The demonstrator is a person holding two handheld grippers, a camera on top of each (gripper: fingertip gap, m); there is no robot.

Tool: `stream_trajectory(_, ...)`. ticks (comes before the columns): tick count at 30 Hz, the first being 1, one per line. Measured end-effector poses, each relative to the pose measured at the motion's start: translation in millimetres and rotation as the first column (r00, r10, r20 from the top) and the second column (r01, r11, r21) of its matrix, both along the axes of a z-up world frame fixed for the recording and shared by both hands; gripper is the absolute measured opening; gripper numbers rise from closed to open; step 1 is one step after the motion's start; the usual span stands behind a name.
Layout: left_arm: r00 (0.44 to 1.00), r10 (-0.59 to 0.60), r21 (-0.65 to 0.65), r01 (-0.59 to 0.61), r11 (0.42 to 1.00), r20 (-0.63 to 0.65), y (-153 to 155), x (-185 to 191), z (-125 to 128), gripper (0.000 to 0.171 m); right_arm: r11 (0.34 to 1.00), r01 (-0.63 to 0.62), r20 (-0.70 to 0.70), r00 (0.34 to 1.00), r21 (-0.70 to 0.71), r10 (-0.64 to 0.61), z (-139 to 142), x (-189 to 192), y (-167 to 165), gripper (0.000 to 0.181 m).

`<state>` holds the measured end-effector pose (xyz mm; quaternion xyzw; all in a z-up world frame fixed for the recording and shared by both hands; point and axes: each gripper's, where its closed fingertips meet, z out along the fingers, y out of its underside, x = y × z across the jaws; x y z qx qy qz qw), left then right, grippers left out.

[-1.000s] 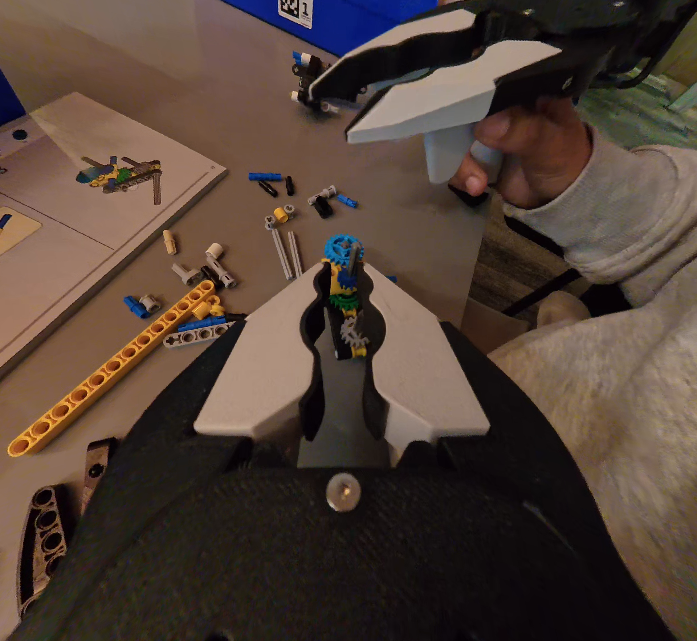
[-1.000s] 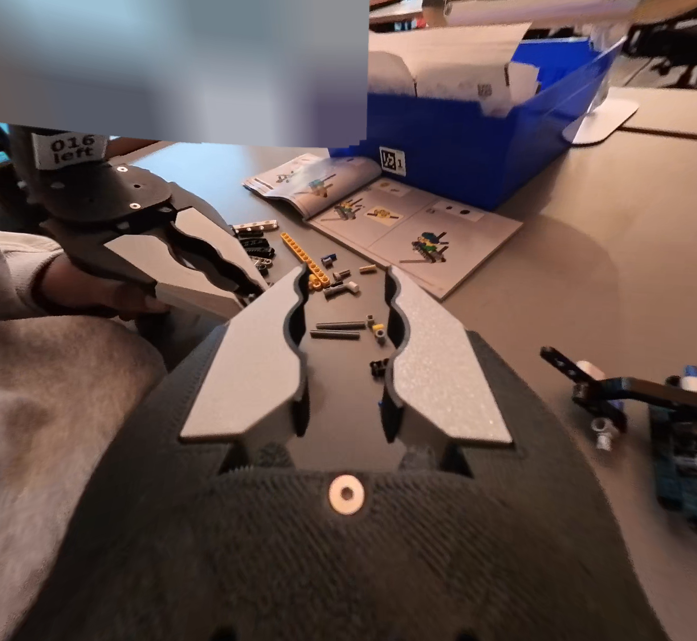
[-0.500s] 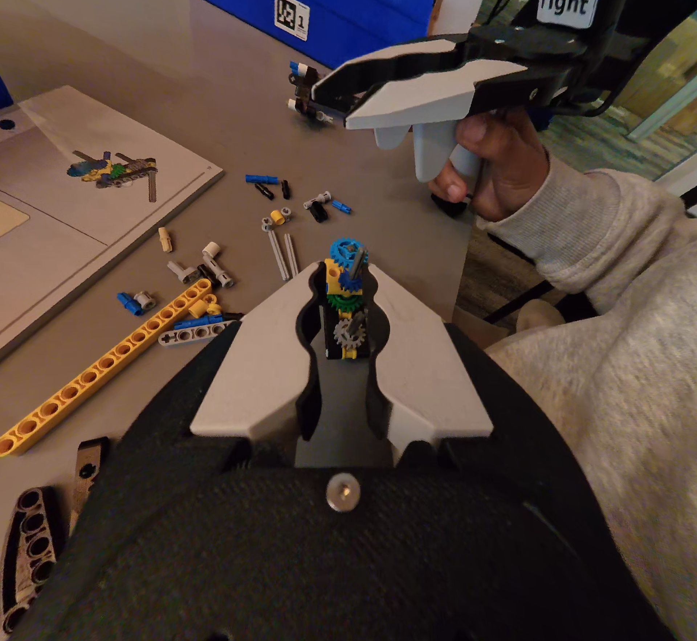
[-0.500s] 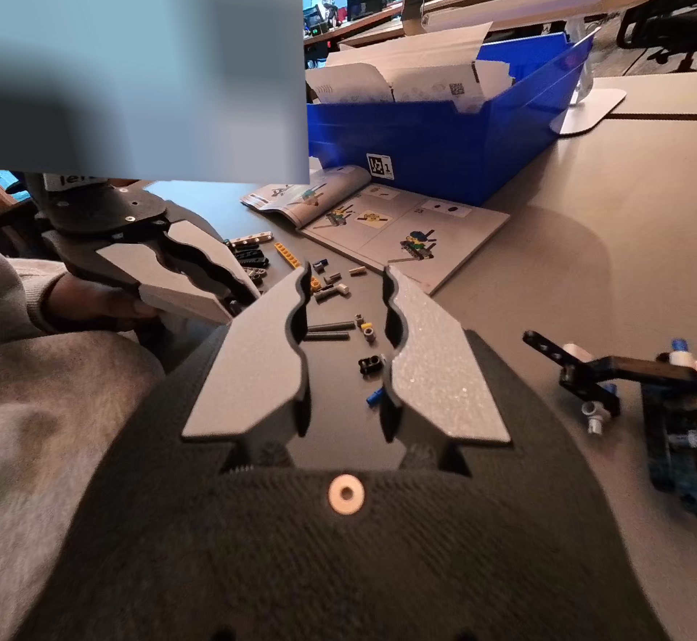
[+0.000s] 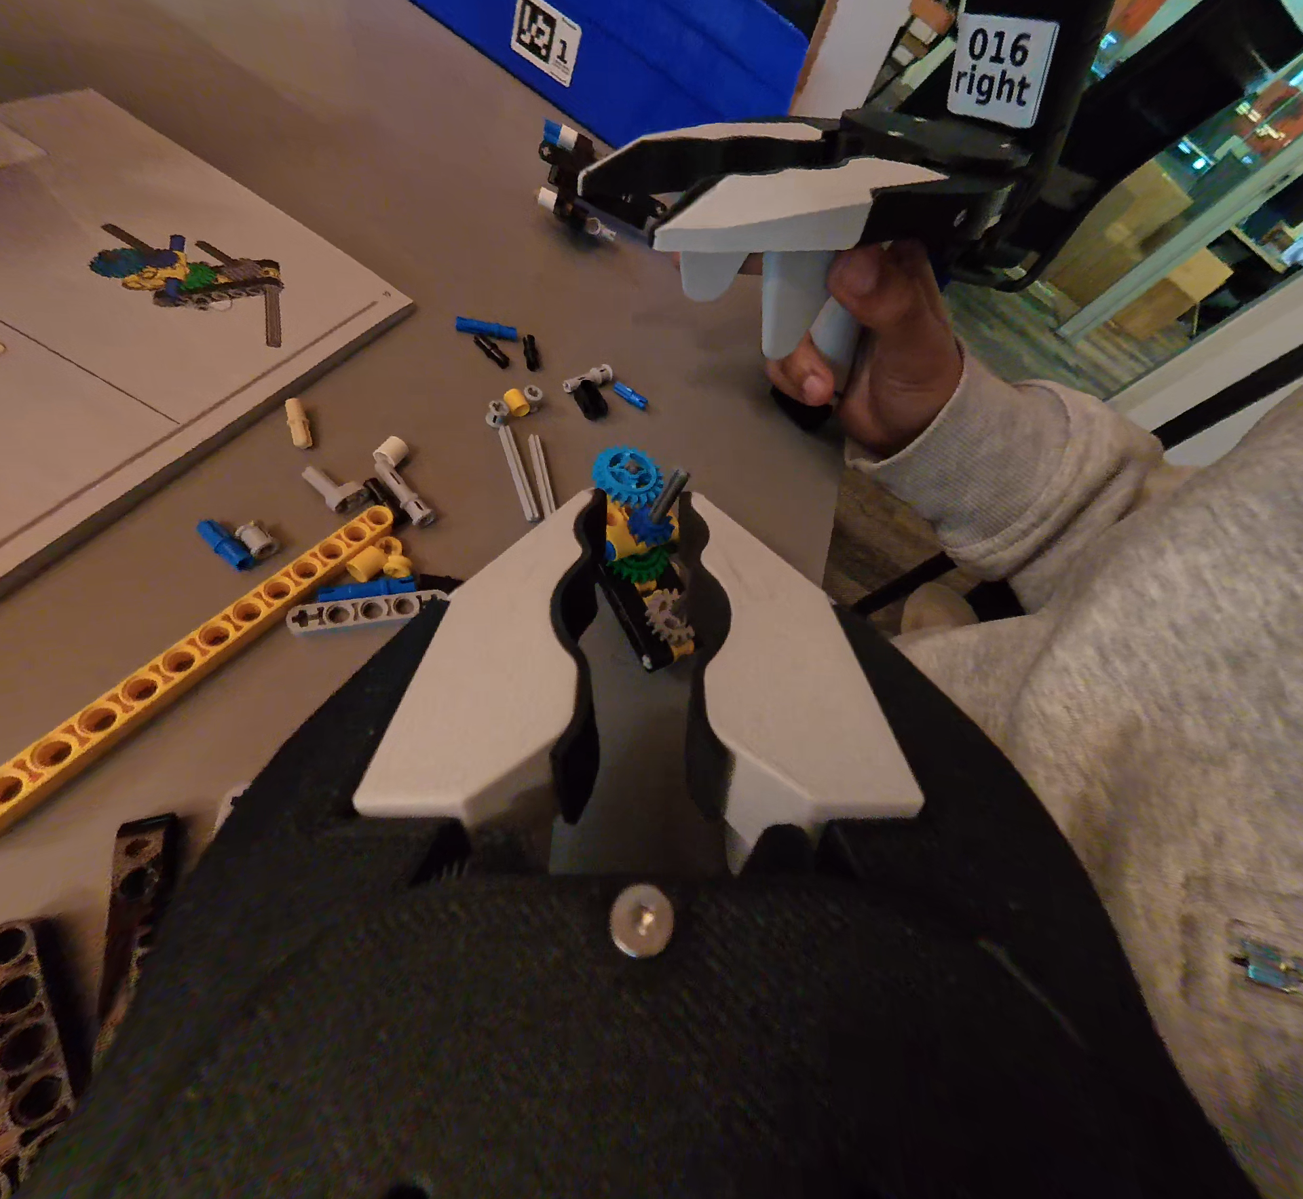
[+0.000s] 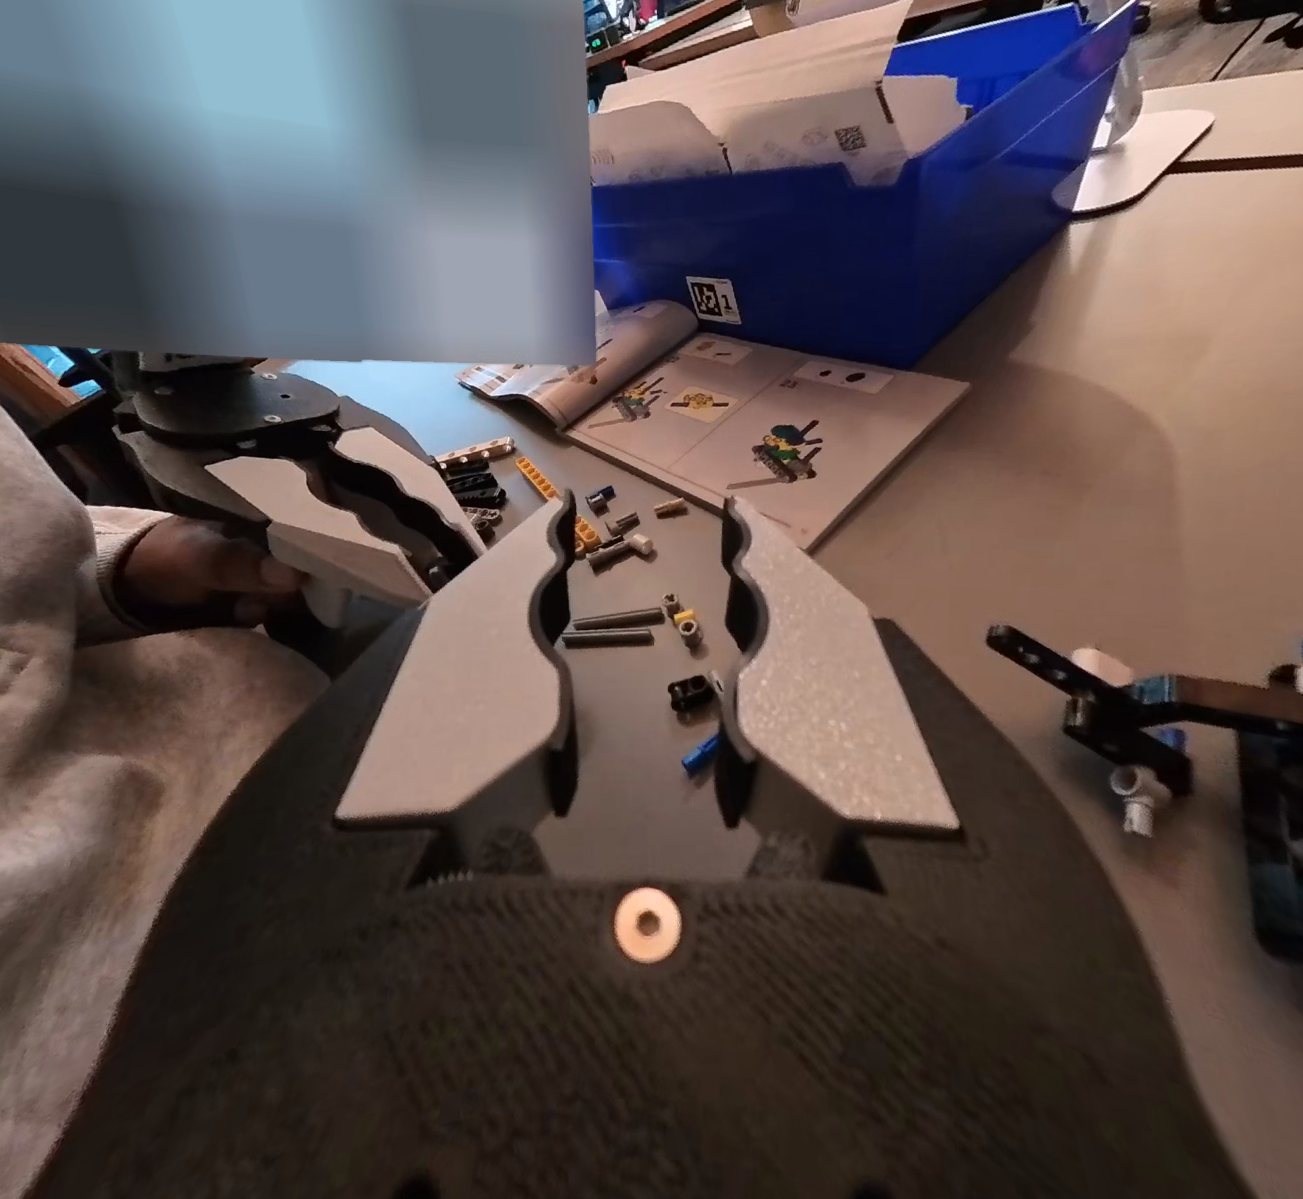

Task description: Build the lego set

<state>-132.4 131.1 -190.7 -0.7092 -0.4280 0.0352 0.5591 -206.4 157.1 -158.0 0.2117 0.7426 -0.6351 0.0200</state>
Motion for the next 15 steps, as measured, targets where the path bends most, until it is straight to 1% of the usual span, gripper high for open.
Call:
stream_trajectory(6, 1.0, -0.023, 0.009, 0.023, 1.0, 0.009, 3, 2, 0, 0.018, 1.0, -0.006, 0.018, 1.0, 0.0, 0.006, -1, -1, -1, 0.04)
stream_trajectory(11, 0.996, -0.087, -0.027, 0.086, 0.996, -0.009, 13, 9, -1, 0.021, 0.999, -0.035, 0.029, 0.999, -0.01, 0.035, 0, 2, -2, 0.04)
stream_trajectory(13, 0.996, -0.088, -0.037, 0.088, 0.995, -0.018, 14, 10, -1, 0.023, 0.996, -0.092, 0.033, 0.995, -0.016, 0.092, 1, 10, -4, 0.04)
stream_trajectory(15, 0.997, -0.08, -0.034, 0.079, 0.996, -0.017, 13, 9, -1, 0.026, 0.981, -0.192, 0.074, 0.978, -0.022, 0.194, -1, 23, -9, 0.044)
